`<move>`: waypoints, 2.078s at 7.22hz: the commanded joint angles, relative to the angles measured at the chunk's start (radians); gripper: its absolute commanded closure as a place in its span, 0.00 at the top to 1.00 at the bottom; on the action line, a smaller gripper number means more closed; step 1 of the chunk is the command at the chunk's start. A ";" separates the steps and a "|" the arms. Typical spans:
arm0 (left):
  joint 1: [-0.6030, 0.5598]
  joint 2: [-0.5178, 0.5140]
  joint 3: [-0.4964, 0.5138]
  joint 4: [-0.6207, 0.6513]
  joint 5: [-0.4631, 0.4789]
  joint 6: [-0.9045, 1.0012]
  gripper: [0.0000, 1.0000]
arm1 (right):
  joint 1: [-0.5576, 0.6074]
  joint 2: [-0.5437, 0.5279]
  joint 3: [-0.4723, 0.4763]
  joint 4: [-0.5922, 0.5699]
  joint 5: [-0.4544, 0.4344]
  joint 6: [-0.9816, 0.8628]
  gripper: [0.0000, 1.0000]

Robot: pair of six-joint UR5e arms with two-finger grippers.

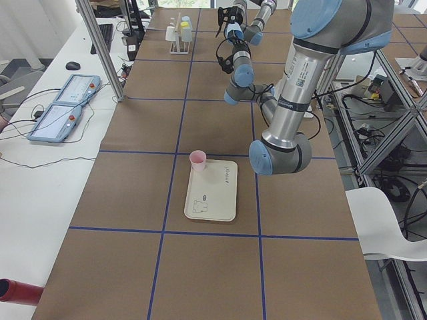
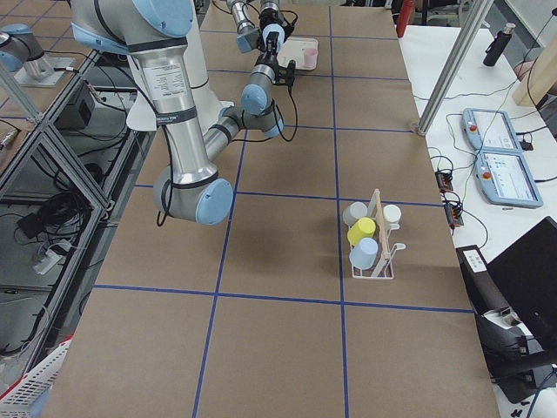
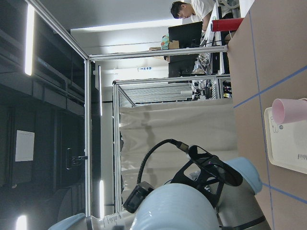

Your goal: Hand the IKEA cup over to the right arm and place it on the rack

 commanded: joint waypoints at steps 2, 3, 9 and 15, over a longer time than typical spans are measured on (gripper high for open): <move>-0.091 0.041 0.010 0.011 0.015 0.015 1.00 | 0.020 -0.009 0.008 0.000 -0.002 -0.002 0.10; -0.183 0.090 0.015 0.015 0.003 0.019 1.00 | 0.065 -0.011 0.000 -0.020 -0.004 -0.003 0.09; -0.619 0.183 0.090 0.553 -0.474 0.746 1.00 | 0.371 -0.080 -0.020 -0.472 0.195 -0.427 0.00; -0.701 0.290 0.030 1.121 -0.458 1.411 0.99 | 0.770 -0.031 -0.020 -1.298 0.479 -1.194 0.00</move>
